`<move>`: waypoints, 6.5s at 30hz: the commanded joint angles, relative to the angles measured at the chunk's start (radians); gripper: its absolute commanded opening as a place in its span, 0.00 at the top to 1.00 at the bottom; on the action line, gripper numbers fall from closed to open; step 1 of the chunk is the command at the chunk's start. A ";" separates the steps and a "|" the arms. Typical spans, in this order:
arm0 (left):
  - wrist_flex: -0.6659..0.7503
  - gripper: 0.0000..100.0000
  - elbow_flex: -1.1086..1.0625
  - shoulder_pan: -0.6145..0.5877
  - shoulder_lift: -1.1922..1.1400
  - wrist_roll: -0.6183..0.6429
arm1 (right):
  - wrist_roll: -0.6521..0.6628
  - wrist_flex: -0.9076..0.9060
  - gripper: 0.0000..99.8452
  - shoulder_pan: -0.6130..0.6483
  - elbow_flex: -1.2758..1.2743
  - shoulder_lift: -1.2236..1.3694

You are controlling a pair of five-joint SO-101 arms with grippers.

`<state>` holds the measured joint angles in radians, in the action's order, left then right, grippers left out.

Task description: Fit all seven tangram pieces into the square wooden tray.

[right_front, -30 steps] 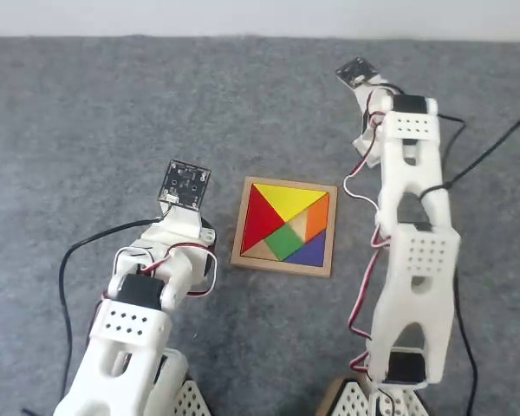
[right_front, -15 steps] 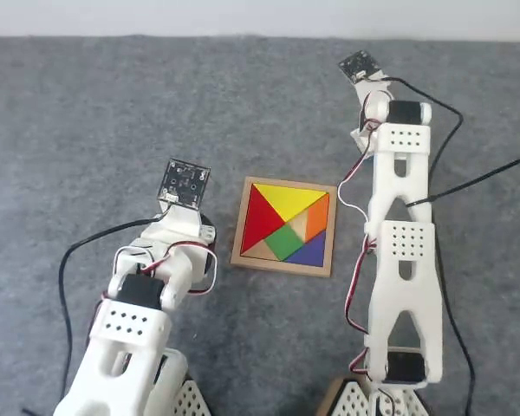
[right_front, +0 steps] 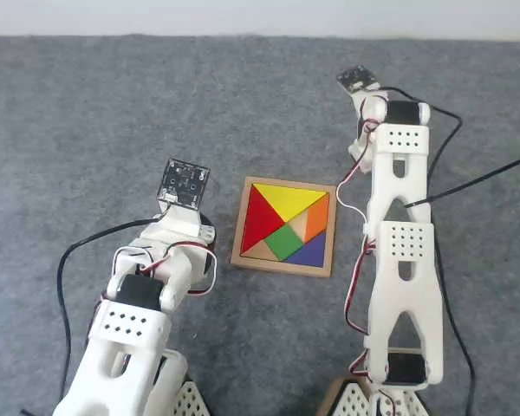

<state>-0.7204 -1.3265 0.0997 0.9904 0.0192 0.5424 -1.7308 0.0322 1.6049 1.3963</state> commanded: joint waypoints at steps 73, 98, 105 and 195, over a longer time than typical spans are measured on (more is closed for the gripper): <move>0.040 0.99 0.022 -0.008 0.028 0.000 | -0.571 0.004 0.88 0.002 -0.281 -0.259; 0.040 0.99 0.021 -0.008 0.028 0.000 | -0.485 -0.041 0.88 0.194 -0.922 -0.728; 0.040 0.99 0.021 -0.008 0.028 0.000 | -0.511 0.153 0.88 0.341 -1.287 -0.858; -0.138 0.98 -0.240 0.000 0.792 -0.041 | -0.582 0.196 0.99 0.395 -1.381 -1.116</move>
<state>-0.8692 -1.5904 0.0997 1.7729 -0.0130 -0.0852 -1.4991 0.4695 0.2378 0.4542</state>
